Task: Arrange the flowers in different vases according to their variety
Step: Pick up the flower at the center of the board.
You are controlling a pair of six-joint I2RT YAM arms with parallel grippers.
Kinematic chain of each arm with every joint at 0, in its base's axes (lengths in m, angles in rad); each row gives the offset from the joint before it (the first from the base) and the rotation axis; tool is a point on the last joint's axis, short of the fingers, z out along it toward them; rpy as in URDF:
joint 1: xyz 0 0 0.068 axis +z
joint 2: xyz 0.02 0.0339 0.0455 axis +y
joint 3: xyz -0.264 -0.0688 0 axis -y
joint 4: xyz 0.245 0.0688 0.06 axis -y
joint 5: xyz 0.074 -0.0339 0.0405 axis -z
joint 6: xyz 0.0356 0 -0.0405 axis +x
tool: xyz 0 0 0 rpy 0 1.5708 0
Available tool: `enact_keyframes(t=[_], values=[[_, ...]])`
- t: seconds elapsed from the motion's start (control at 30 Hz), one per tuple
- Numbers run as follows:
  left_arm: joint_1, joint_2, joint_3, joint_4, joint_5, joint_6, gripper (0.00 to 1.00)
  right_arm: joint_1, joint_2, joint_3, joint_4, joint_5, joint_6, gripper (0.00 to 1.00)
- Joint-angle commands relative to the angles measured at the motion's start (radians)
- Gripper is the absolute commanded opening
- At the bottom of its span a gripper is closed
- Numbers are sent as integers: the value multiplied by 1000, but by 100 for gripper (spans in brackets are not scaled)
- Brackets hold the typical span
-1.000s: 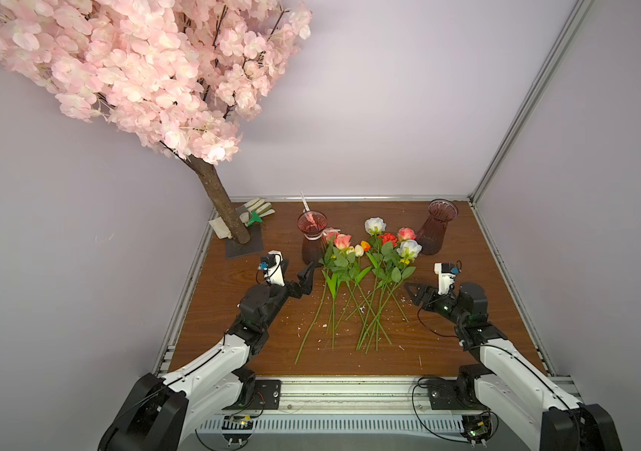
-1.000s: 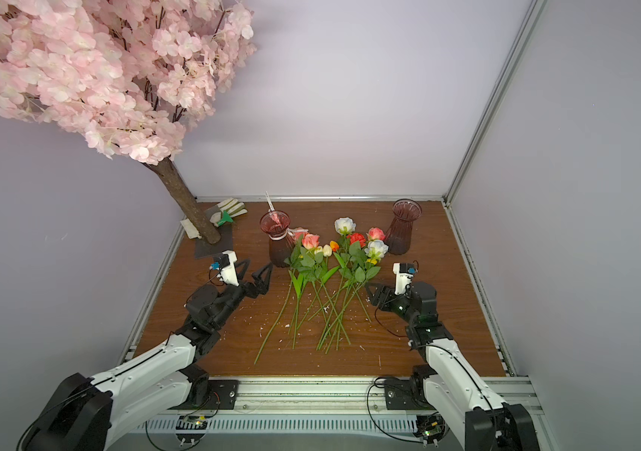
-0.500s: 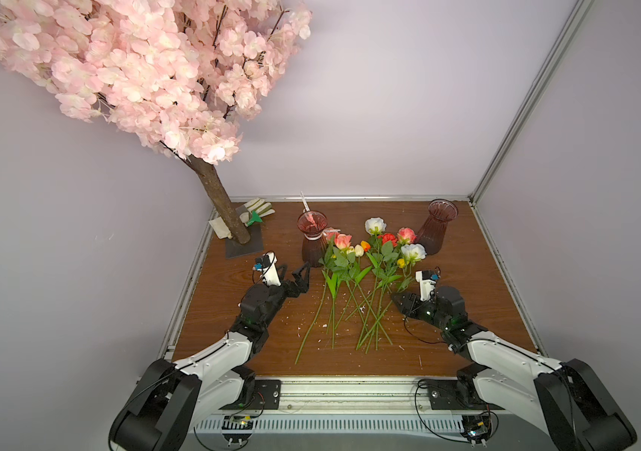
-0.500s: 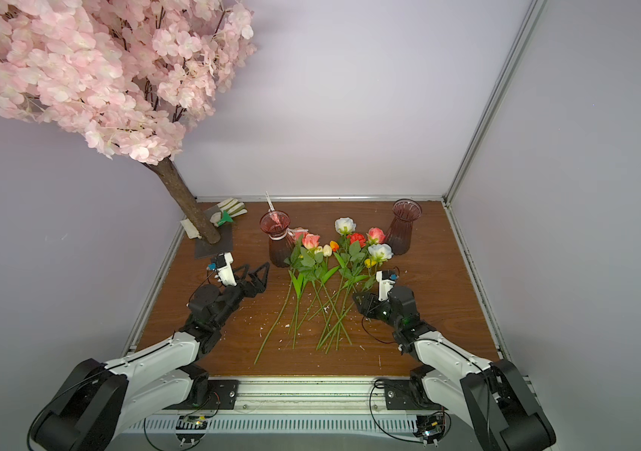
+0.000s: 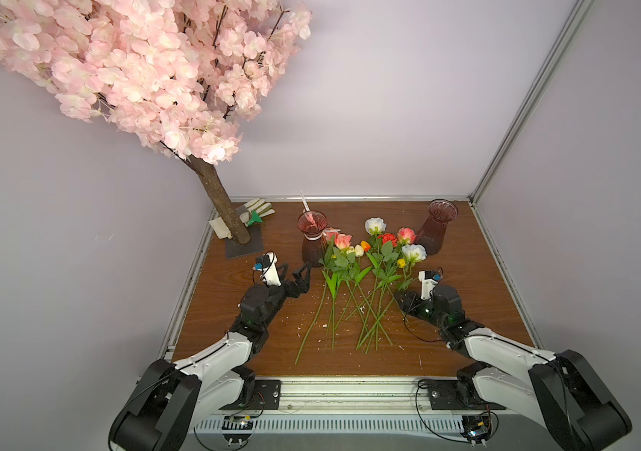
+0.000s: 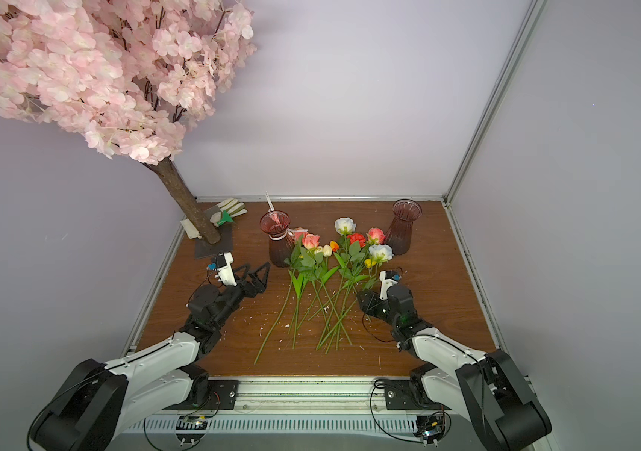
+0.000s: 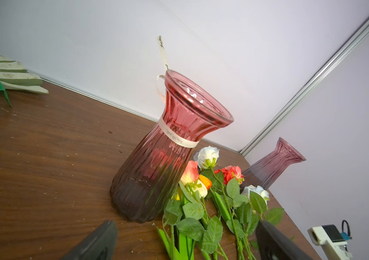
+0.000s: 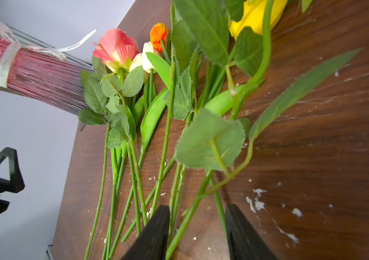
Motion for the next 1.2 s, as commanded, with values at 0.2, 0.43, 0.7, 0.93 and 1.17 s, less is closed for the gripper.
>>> enact_keyframes(t=[0.2,0.43,0.7,0.93,1.17], values=[[9,-1,4,25,39,2,100,11,123,50,138,-22,36,36],[3,-4,5,27,45,21,100,22,191,63,200,-46,54,16],[-6,2,-1,37,30,29,100,26,42,131,30,-8,-68,0],[-16,10,1,44,30,36,100,25,-71,338,-237,87,-256,0],[-23,-13,-4,41,16,58,100,23,-120,511,-273,305,-349,0]])
